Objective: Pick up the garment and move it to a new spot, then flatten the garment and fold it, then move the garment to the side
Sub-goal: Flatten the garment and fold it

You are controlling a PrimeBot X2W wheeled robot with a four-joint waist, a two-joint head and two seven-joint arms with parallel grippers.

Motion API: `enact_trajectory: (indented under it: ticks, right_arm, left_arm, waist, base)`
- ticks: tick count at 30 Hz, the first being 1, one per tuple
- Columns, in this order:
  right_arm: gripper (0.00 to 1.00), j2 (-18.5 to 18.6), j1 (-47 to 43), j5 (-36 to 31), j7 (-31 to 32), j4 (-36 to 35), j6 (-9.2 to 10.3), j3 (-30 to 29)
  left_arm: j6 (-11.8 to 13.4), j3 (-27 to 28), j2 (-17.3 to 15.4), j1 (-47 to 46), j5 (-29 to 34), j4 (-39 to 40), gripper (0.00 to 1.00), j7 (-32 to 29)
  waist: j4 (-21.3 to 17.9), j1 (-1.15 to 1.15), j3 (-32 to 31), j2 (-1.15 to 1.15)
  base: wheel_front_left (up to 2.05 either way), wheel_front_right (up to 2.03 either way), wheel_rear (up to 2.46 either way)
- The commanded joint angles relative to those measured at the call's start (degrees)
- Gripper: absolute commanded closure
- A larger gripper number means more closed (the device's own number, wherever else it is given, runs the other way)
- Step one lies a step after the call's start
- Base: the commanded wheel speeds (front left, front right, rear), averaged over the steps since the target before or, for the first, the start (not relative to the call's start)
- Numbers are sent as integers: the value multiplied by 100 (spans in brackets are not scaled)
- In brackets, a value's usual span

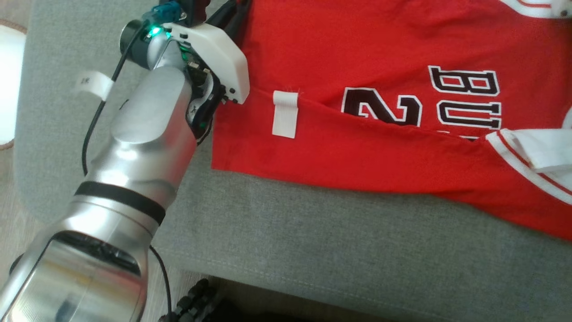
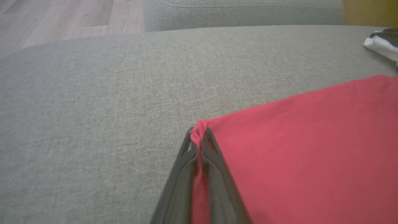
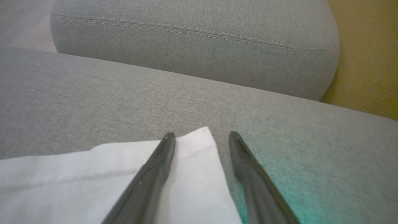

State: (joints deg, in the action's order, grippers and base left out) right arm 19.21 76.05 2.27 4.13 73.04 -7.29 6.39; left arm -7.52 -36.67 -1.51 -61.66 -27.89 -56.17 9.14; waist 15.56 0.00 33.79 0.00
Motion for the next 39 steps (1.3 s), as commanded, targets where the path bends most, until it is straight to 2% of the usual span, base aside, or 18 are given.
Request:
enact_trajectory:
  ticks: [1, 6, 10, 14, 19, 23, 26, 31, 32, 38, 39]
  right_arm:
    - [100, -83, -39, -65, 60, -26, -20, 20]
    - [100, -5, -16, -290, -364, -118, -20, -227]
    - [100, -12, 13, -461, -1032, -324, -20, -574]
    - [100, -182, -76, -549, -1551, -402, -20, -845]
    - [100, -504, -449, -358, -1803, -359, -20, -946]
    - [100, -808, -973, 120, -1891, -555, -20, -811]
    - [100, -938, -1542, 576, -1907, -981, -20, -578]
    - [100, -937, -2866, 1491, -1910, -2051, -20, -187]
    - [100, -937, -2866, 1491, -1910, -2051, -20, -187]
    - [100, -888, -4319, 2455, -1684, -2868, -20, 214]
    - [85, -887, -4653, 2711, -1480, -3035, -20, 297]
  left_arm:
    - [4, 72, -191, -259, -42, 87, 100, 51]
    - [26, 102, -241, -339, -144, -86, 100, 301]
    - [257, 292, -345, -476, -137, -87, 100, 524]
    - [469, 484, -479, -440, -73, 47, 100, 579]
    - [617, 696, -671, 32, 68, 269, 100, 584]
    - [684, 849, -737, 543, 123, 305, 100, 585]
    - [724, 1016, -802, 951, 137, 357, 100, 585]
    - [807, 1247, -876, 1688, 244, 466, 100, 586]
    - [807, 1247, -876, 1688, 244, 466, 100, 586]
    - [895, 1459, -827, 2401, 394, 527, 100, 586]
    - [960, 1550, -772, 2605, 434, 550, 78, 586]
  waist:
    - [1, 0, -17, 0]
    - [-57, 0, -129, 0]
    - [-164, 0, -217, 0]
    - [-337, 0, -402, 0]
    - [-636, 0, -768, 0]
    - [-895, 0, -1028, 0]
    - [-1087, 0, -1202, 0]
    - [-1296, 0, -1476, 0]
    - [-1296, 0, -1476, 0]
    - [-1366, 0, -1768, 0]
    - [-1368, 0, -1835, 0]
  base:
    - [0, 0, 0]
    - [0, 0, 0]
    - [0, 0, 0]
    - [0, 0, 0]
    - [0, 0, 0]
    - [0, 0, 0]
    - [0, 0, 0]
    - [0, 0, 0]
    - [0, 0, 0]
    - [0, 0, 0]
    - [0, 0, 0]
